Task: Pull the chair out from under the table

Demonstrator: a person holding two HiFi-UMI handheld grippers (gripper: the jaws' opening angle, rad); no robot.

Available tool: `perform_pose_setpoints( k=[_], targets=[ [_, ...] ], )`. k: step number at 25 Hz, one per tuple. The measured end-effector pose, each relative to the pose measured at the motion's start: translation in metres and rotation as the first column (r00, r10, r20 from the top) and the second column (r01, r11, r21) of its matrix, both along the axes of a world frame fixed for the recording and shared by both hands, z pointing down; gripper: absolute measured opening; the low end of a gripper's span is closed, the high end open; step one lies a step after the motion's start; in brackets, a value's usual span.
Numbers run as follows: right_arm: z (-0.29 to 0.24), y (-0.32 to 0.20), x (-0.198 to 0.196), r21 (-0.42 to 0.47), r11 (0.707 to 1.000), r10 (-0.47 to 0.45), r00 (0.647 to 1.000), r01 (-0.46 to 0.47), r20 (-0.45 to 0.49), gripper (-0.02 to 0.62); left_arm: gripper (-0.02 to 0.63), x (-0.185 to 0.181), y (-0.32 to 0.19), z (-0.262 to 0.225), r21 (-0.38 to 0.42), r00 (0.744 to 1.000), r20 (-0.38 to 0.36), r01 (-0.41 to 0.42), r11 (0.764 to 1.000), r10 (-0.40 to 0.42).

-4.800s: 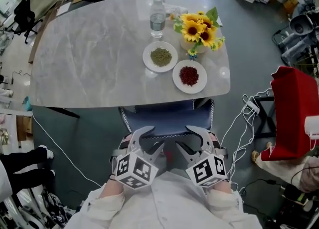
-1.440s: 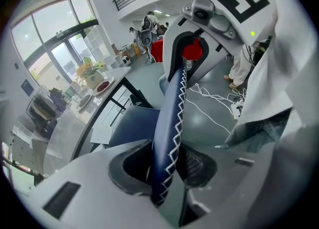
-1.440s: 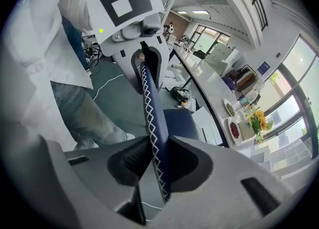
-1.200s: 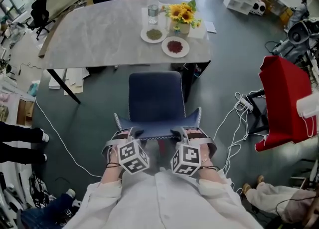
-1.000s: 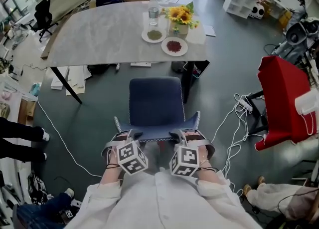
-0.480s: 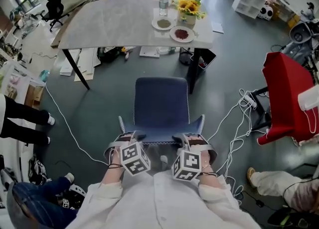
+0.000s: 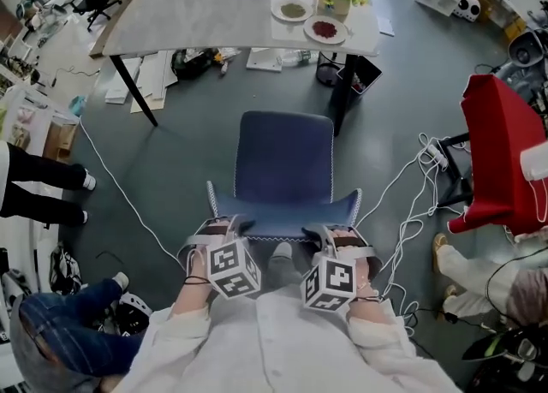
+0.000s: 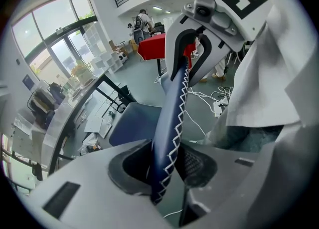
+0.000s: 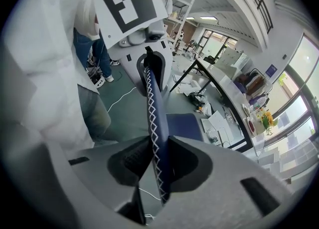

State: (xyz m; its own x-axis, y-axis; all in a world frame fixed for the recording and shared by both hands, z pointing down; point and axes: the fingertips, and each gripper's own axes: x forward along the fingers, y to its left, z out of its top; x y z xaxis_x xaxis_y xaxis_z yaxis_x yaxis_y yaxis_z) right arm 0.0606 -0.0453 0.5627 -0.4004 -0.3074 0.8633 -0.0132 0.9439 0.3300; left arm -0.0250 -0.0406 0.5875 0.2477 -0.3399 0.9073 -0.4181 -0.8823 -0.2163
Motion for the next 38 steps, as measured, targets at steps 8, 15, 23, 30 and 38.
perform_pose_setpoints(
  k=[8, 15, 23, 30, 38],
  targets=[
    [0.007, 0.023, 0.0, -0.026, 0.999, 0.026, 1.0, -0.026, -0.015, 0.091, 0.126, 0.001, 0.02, 0.007, 0.024, 1.0, -0.006, -0.025, 0.999, 0.025],
    [0.018, 0.069, -0.004, -0.065, 0.996, 0.052, 0.998, -0.054, -0.034, 0.089, 0.126, -0.004, 0.062, 0.02, -0.014, 0.998, -0.001, -0.055, 0.998, 0.055],
    [0.026, 0.115, -0.005, -0.068, 0.992, 0.101, 0.994, -0.104, -0.049, 0.089, 0.126, -0.008, 0.108, 0.029, -0.039, 0.997, 0.014, -0.072, 0.997, 0.073],
    [0.023, 0.145, -0.011, -0.065, 0.988, 0.136, 0.989, -0.14, -0.05, 0.087, 0.124, -0.013, 0.137, 0.025, -0.036, 0.995, 0.007, -0.101, 0.994, 0.101],
    [0.006, 0.185, -0.018, -0.042, 0.981, 0.187, 0.981, -0.189, -0.041, 0.087, 0.118, -0.019, 0.179, 0.009, 0.0, 0.99, -0.017, -0.138, 0.99, 0.138]
  ],
)
